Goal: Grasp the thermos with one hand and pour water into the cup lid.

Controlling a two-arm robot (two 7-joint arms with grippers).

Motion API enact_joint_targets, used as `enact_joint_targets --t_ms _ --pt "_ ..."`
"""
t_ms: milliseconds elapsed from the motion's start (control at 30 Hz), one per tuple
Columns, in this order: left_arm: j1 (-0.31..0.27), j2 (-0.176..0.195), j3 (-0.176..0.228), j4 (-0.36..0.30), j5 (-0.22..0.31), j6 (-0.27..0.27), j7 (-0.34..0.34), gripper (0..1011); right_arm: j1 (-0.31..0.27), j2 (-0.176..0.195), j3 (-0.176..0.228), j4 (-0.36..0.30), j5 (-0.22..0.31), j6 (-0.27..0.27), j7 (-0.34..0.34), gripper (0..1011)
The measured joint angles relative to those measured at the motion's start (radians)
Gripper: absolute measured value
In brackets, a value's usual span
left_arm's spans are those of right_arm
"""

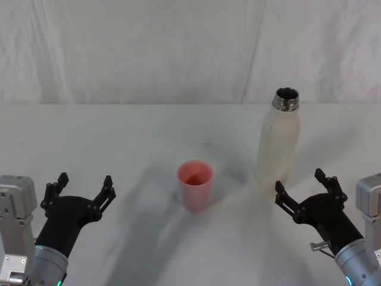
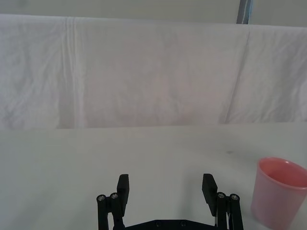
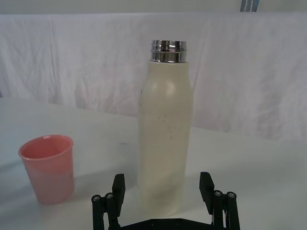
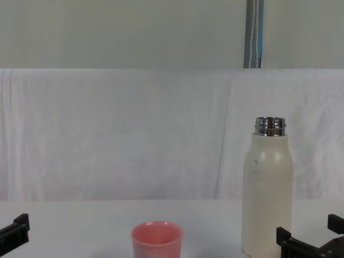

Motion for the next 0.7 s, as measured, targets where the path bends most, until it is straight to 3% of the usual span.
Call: enact_joint_targets --t_ms 700 --pt "0.000 0.000 0.000 0.000 0.000 0.000 0.000 1001 0.001 0.001 0.000 -0.001 0.000 0.001 -0.001 1001"
